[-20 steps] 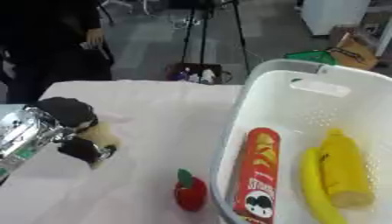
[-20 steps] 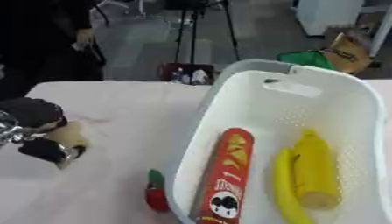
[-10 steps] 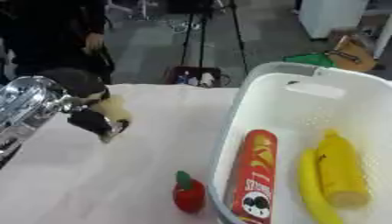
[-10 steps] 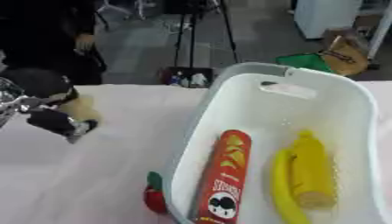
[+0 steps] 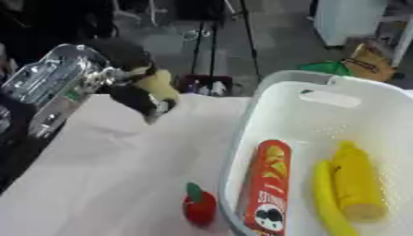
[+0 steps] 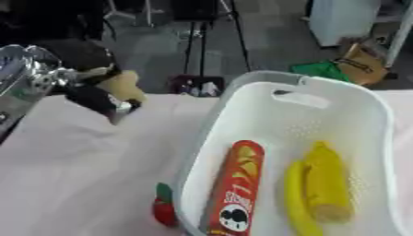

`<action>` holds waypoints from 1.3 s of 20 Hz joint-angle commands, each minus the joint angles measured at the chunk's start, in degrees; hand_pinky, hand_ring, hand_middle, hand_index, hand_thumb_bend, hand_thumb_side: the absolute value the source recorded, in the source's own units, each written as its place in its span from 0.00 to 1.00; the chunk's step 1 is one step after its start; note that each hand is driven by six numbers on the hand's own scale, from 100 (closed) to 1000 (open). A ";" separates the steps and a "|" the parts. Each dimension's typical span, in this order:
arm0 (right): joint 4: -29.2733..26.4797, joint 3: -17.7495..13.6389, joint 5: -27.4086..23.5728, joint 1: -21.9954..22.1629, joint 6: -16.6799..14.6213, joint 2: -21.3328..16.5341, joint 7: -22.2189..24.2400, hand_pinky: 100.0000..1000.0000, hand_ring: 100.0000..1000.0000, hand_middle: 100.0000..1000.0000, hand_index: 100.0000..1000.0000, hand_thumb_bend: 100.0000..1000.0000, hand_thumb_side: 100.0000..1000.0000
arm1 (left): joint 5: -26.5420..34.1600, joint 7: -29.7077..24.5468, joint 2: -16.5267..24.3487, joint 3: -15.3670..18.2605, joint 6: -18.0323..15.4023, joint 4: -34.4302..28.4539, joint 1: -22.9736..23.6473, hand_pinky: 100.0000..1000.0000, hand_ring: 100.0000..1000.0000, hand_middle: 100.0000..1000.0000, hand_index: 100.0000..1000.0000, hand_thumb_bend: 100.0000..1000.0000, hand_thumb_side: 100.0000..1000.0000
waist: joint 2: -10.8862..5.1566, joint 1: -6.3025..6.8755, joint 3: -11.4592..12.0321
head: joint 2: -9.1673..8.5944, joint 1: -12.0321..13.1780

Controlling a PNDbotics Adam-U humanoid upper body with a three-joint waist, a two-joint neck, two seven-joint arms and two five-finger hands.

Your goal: Pick up objects on the table and place them in the box.

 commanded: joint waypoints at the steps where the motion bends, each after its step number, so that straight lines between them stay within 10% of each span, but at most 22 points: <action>1: -0.97 0.18 -0.71 -0.25 -0.14 -1.93 0.35 0.64 0.51 0.38 0.59 0.00 0.54 | -1.25 0.03 -2.73 0.31 -1.87 2.07 -4.00 0.47 0.51 0.45 0.56 0.31 0.89 | -1.55 -0.16 -0.33 | 0.21 0.47; 26: -0.97 1.00 -3.37 -0.41 -0.85 -2.89 1.11 0.65 0.52 0.38 0.59 0.00 0.55 | -1.10 0.03 -18.10 0.92 -2.57 18.92 -20.05 0.43 0.48 0.42 0.55 0.33 0.88 | -2.51 0.50 -1.94 | -0.96 1.40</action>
